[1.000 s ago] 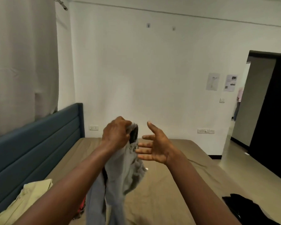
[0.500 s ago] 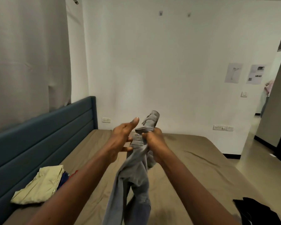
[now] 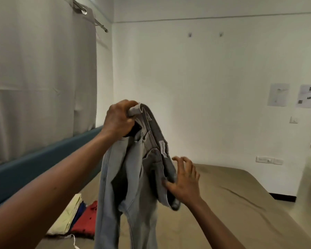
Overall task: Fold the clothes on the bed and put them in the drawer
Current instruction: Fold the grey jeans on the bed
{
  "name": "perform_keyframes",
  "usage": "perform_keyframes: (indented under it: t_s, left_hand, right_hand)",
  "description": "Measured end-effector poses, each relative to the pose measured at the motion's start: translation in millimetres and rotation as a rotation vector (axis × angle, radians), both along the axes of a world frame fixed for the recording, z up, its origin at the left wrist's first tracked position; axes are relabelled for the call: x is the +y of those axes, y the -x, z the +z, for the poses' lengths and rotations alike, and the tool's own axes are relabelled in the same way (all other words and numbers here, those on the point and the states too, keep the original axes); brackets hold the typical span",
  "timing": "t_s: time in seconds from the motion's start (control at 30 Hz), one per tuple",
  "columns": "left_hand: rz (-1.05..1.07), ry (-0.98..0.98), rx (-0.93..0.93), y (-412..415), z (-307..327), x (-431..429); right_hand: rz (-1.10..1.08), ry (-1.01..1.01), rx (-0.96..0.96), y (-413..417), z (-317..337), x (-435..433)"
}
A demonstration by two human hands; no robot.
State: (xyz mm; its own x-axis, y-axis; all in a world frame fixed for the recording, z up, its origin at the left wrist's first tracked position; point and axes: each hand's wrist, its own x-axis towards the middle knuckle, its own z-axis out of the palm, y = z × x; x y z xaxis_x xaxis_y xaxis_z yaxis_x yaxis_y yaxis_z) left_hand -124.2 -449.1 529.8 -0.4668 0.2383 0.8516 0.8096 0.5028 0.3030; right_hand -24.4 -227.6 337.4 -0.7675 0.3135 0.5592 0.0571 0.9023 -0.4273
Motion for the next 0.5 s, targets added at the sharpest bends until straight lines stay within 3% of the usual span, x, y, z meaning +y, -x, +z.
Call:
perform_keyframes:
  t_s: [0.07, 0.13, 0.23, 0.3, 0.4, 0.5]
  left_hand:
    - [-0.074, -0.087, 0.125, -6, 25, -5]
    - [-0.107, -0.107, 0.26, -9, 48, -10]
    - [-0.094, 0.018, 0.459, -3, 76, -20]
    - [-0.072, 0.047, 0.522, 2, 93, -28]
    - [-0.034, 0.022, 0.592, 2, 113, -35]
    - [0.039, 0.128, 0.684, -4, 127, -44]
  right_hand:
    - [0.119, 0.165, -0.043, 2, -8, 10]
    - [0.138, 0.279, 0.14, 6, -1, 10]
    - [0.06, 0.207, 0.359, 16, 23, 5]
    - [0.14, 0.15, 0.469, 23, 42, -4]
    - [0.286, 0.093, 0.354, 32, 68, -20]
    - [0.187, 0.013, 0.197, 50, 93, -29]
